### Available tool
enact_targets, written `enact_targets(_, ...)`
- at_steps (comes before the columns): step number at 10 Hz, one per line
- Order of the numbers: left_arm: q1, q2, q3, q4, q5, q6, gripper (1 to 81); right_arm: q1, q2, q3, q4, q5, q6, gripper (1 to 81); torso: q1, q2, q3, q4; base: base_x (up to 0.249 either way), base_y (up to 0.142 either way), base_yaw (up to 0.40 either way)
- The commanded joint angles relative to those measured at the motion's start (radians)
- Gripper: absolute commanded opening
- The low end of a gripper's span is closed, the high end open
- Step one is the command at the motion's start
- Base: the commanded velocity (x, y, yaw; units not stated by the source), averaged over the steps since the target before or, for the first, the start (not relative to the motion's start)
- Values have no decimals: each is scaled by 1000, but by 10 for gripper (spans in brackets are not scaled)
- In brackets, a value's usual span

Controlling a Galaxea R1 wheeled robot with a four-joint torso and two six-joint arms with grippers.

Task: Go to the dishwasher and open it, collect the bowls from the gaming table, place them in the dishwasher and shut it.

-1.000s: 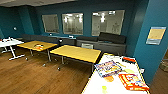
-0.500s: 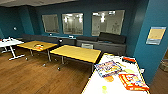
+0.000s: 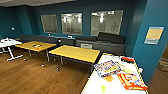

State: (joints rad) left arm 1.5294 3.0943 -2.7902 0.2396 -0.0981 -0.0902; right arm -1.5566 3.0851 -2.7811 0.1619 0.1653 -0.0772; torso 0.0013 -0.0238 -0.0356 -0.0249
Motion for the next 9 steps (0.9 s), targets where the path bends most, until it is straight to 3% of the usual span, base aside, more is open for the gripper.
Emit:
enact_targets(1,-57,0,3,6,41,4,811,40,6,5,1,-47,1,811,0,0,0,0,0,0,-341)
enact_targets(6,-57,-3,3,-2,44,3,811,37,8,8,-1,-46,-1,811,0,0,0,0,0,0,-342)
enact_targets(9,-57,0,3,3,44,3,811,35,6,9,1,-44,-1,811,0,0,0,0,0,0,-116)
